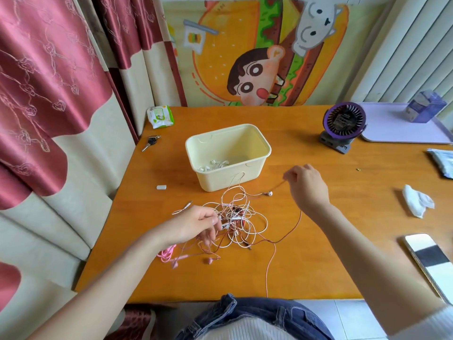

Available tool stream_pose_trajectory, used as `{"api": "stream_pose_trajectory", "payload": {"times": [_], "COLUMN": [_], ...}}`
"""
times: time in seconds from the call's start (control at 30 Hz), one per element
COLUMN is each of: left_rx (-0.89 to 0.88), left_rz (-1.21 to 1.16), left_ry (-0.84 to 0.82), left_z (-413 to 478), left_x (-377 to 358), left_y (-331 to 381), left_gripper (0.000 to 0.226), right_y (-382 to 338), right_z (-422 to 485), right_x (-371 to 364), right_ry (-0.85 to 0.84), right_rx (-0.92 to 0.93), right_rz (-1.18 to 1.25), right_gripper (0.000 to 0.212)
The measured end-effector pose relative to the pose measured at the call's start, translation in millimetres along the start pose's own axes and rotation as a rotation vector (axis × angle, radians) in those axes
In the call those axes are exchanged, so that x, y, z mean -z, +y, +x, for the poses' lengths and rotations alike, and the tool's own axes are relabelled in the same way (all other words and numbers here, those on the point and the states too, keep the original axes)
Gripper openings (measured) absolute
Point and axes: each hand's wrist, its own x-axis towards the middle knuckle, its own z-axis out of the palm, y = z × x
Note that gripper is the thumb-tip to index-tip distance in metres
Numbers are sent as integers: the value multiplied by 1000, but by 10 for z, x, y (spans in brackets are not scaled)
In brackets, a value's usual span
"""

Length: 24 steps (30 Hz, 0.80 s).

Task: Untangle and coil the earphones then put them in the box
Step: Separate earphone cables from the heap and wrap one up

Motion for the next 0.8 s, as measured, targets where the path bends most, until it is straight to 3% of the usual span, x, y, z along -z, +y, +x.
{"api": "stream_pose_trajectory", "payload": {"times": [0.07, 0.2, 0.3, 0.4, 0.47, 0.6, 0.8], "left_rx": [-46, -148, -193, -227, -225, -135, 53], "left_rz": [4, 27, 15, -25, -62, 22, 89], "left_ry": [49, 87, 106, 177, 195, 151, 58], "left_z": [31, 114, 149, 166, 168, 157, 89], "left_x": [-31, -87, -115, -131, -114, -56, -2], "left_y": [78, 213, 279, 293, 253, 95, -239], "left_gripper": [25, 24, 26, 18, 8, 11, 30], "right_y": [-134, -587, -747, -728, -690, -620, -456], "right_z": [-123, -473, -618, -592, -554, -458, -156], "right_x": [-35, -52, -92, -101, -79, -12, 184], "right_ry": [-42, -166, -394, -449, -417, -343, 71], "right_rx": [194, 586, 573, 479, 485, 482, 292], "right_rz": [-22, 189, 253, 258, 191, 174, 202], "right_gripper": [20, 21, 26, 27, 26, 17, 23]}}
